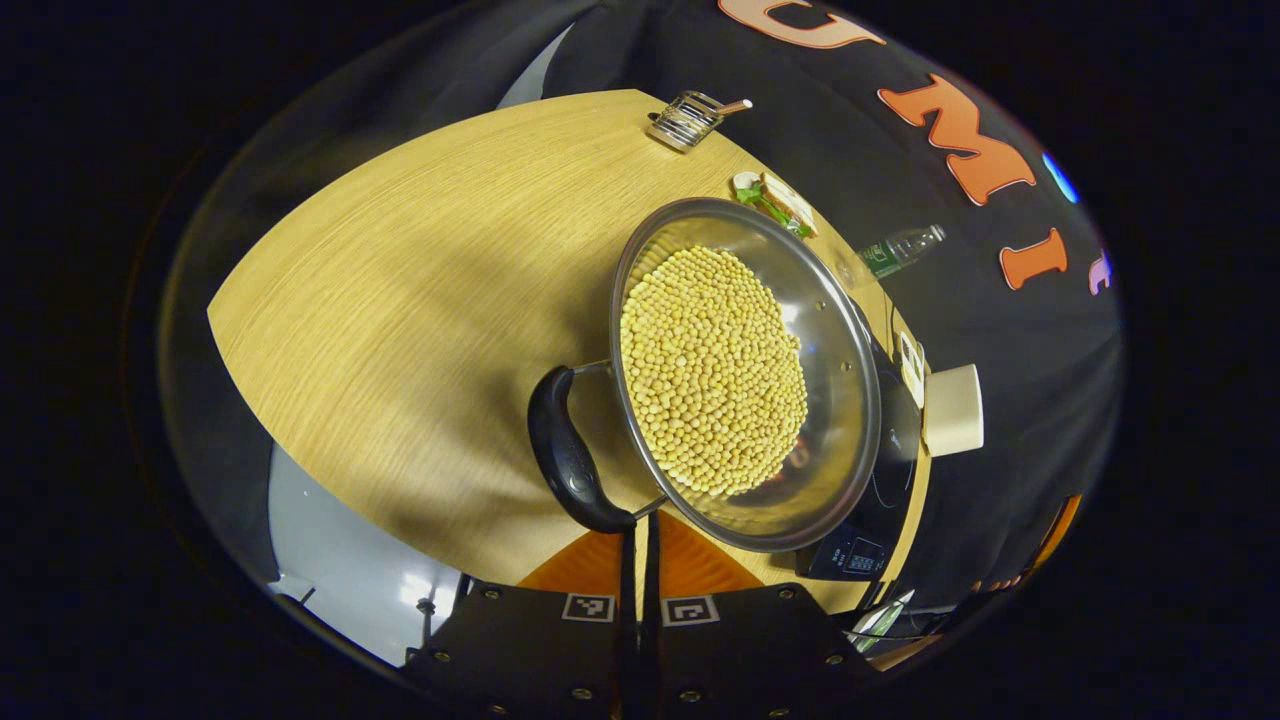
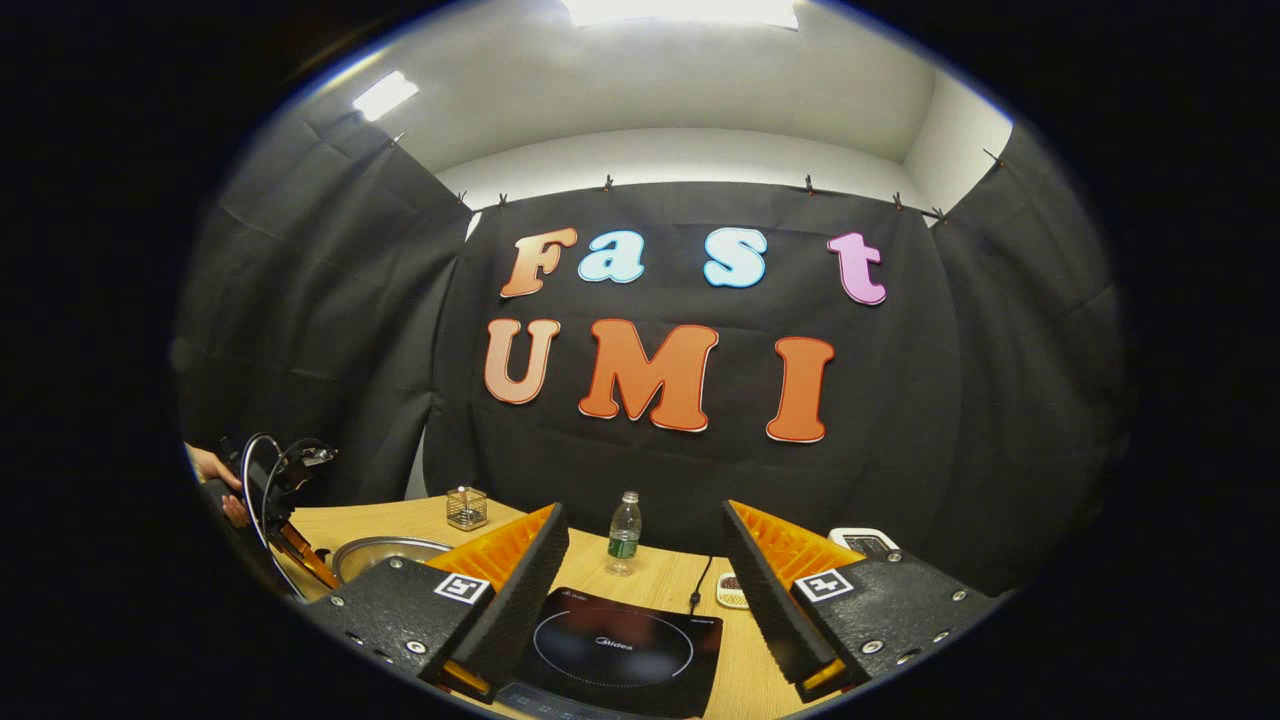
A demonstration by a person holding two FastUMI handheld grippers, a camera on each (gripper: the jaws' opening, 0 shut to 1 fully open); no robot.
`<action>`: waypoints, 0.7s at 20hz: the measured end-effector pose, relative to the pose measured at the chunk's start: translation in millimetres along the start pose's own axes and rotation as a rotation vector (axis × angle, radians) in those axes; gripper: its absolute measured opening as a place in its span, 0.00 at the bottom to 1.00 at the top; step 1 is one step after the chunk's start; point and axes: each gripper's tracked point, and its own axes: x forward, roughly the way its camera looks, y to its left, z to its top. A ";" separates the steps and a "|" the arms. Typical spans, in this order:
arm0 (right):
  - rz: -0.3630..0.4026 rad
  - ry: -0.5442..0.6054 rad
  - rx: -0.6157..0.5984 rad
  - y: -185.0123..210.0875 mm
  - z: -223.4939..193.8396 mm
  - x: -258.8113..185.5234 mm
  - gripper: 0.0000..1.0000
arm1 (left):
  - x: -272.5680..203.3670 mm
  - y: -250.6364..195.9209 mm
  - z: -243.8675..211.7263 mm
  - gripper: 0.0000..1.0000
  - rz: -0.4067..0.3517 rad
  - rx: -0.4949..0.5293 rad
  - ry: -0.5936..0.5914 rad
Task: First push the handle of the pot to place it horizontally, then grasp the pot with both hands and set it on the induction cooktop.
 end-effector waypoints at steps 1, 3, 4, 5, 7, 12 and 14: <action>0.002 0.006 0.004 0.3 -3.5 1.2 0.95 | 1.5 2.7 3.0 0.00 0.010 0.010 0.000; 0.005 0.020 0.009 1.9 -9.0 4.2 0.95 | 5.1 7.5 9.3 0.02 0.029 0.037 0.004; 0.006 0.026 0.010 2.6 -11.9 5.6 0.95 | 6.1 9.5 11.7 0.02 0.039 0.053 0.005; 0.009 0.030 0.010 3.7 -14.0 7.5 0.95 | 6.1 11.6 16.9 0.02 0.050 0.068 0.001; 0.021 0.041 0.013 9.3 -19.2 10.0 0.95 | 7.2 18.4 25.1 0.02 0.067 0.078 -0.009; 0.056 0.079 0.015 21.9 -33.2 18.2 0.95 | 12.9 31.3 45.5 0.02 0.110 0.127 -0.025; 0.069 0.096 0.019 27.3 -38.3 19.9 0.95 | 15.3 36.4 58.0 0.02 0.135 0.163 -0.048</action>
